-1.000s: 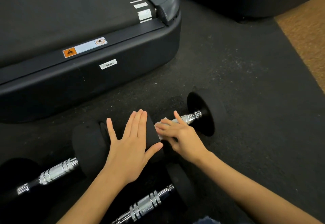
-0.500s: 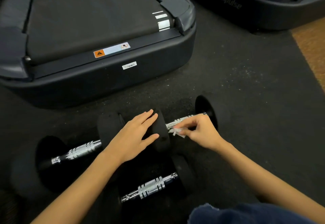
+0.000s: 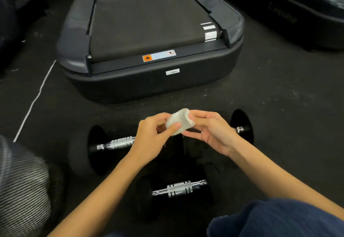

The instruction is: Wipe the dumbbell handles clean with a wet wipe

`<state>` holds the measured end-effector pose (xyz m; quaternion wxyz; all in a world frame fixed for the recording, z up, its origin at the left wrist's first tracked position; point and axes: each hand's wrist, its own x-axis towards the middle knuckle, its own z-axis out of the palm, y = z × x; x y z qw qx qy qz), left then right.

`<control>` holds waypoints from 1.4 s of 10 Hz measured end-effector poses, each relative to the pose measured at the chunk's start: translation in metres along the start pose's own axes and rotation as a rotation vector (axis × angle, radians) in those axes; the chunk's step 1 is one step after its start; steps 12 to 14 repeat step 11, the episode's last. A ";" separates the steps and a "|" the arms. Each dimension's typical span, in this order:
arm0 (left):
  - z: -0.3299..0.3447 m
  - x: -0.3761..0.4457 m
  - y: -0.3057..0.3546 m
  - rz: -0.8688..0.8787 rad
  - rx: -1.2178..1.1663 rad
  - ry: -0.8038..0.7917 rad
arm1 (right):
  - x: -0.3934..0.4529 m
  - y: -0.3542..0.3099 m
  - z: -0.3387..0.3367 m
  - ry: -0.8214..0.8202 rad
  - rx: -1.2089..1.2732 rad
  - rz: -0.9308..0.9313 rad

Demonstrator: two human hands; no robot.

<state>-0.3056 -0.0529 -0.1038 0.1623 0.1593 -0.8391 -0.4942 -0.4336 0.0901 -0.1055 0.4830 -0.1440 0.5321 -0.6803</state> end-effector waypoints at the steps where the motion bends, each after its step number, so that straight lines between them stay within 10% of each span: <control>1: -0.027 -0.011 0.004 -0.007 0.015 0.191 | 0.011 -0.014 0.032 -0.046 0.006 -0.004; 7: -0.276 -0.217 0.014 -0.246 0.348 1.090 | 0.060 0.015 0.362 -0.693 -0.743 -0.364; 14: -0.295 -0.223 -0.023 -0.366 0.390 1.033 | 0.083 0.036 0.391 -0.645 -0.950 -0.499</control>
